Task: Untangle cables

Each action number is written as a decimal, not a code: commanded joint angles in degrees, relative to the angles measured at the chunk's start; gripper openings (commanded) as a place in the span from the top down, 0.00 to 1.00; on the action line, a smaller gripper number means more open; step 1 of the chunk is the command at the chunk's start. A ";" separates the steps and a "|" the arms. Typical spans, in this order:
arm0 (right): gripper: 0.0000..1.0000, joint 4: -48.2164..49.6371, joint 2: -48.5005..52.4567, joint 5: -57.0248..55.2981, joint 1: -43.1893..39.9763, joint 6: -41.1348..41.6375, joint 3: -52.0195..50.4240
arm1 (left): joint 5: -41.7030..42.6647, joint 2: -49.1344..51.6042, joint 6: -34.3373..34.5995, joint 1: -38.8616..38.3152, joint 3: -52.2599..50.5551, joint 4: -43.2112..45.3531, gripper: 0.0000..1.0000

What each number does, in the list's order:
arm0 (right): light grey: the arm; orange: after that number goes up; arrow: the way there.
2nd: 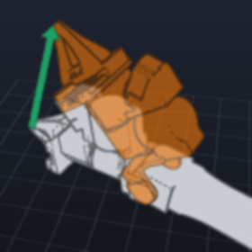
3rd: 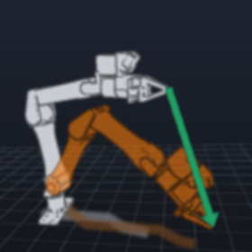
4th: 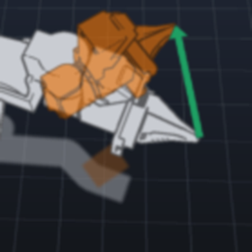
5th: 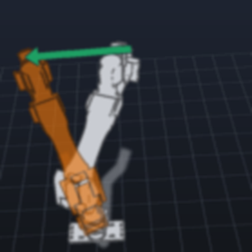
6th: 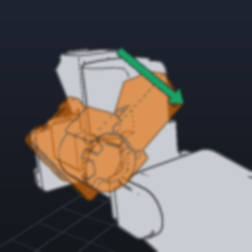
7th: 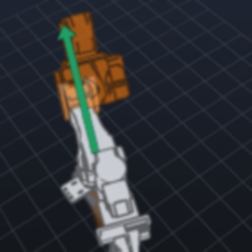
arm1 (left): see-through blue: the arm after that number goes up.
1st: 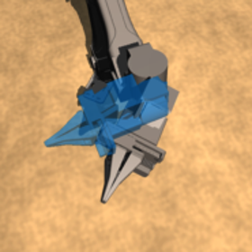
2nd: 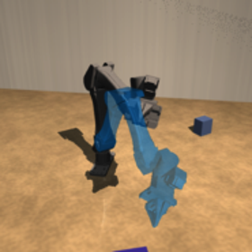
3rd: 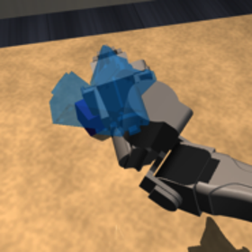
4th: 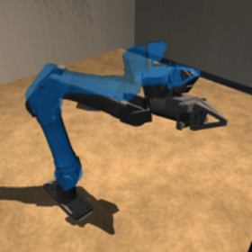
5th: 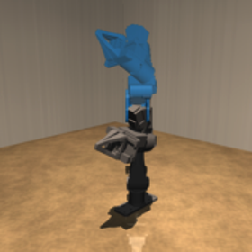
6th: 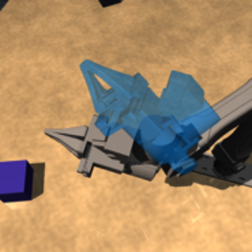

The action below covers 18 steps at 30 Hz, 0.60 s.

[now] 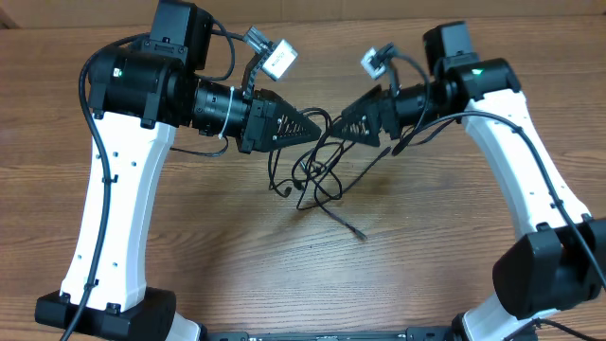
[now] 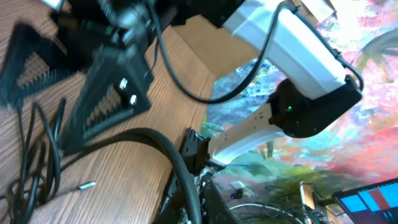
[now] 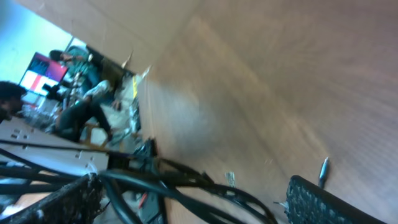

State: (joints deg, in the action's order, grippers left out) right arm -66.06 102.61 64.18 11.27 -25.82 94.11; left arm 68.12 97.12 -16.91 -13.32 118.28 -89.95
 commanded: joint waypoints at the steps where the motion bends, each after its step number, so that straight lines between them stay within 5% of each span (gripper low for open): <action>1: 0.08 -3.17 0.20 -1.27 -0.07 -4.70 0.02 | 2.84 -1.14 0.70 1.46 0.37 1.38 0.96; 8: 0.17 -8.26 0.20 -1.03 0.00 -5.86 0.02 | -1.18 -1.11 8.46 1.79 0.37 6.27 0.96; 13: 0.44 -6.84 0.20 4.85 0.00 -4.72 0.02 | -2.05 -1.11 10.82 1.68 0.37 6.67 0.96; 18: 0.68 -0.72 0.20 4.72 0.72 5.55 0.02 | -2.12 -1.11 11.82 1.68 0.37 6.64 0.96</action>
State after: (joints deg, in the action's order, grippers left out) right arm -68.84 103.04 67.53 11.35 -26.79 94.04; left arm 65.73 97.12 -6.94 -11.62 118.28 -83.50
